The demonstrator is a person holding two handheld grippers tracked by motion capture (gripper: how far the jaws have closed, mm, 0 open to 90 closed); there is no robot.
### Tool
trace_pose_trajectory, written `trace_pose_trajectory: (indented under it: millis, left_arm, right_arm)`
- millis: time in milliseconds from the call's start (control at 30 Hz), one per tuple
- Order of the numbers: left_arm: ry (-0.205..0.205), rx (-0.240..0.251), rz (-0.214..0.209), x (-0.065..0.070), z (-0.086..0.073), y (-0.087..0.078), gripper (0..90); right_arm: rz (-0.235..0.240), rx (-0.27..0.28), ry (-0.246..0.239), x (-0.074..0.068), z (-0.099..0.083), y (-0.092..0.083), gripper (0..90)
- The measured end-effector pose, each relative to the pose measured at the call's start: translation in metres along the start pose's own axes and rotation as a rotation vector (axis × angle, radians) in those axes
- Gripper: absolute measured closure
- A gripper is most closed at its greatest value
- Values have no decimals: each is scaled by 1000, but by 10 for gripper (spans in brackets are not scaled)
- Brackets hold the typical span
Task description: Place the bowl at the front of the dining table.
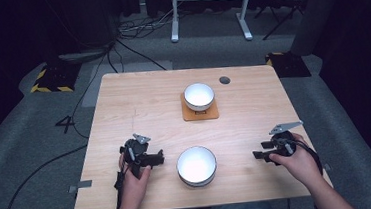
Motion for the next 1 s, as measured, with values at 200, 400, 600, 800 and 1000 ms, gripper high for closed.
trace_pose_trajectory:
  millis: [200, 400, 600, 800, 1000]
  left_arm:
    - [-2, 0, 2, 0, 0, 0, 1]
    - [0, 0, 0, 0, 0, 0, 1]
    - [-1, 0, 1, 0, 0, 0, 1]
    - [0, 0, 0, 0, 0, 0, 1]
    - [-1, 1, 0, 0, 0, 0, 1]
  right_arm:
    - [-9, 30, -15, 0, -15, 6, 412]
    - [-9, 47, -56, -4, -25, 11, 413]
    - [-14, 89, -106, -10, -36, 17, 414]
    - [-9, 124, -117, -12, -45, 26, 382]
    - [-8, 206, -129, -14, -49, 32, 290]
Point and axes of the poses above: each handheld gripper's, and its own axes: y roughly forward along the jaws, z roughly out of its top, x roughly to its right, the point moved 3 cm from there along y, roughly forward along the jaws, and after that the axes turned 14 degrees about y, right-handed, at the moved point
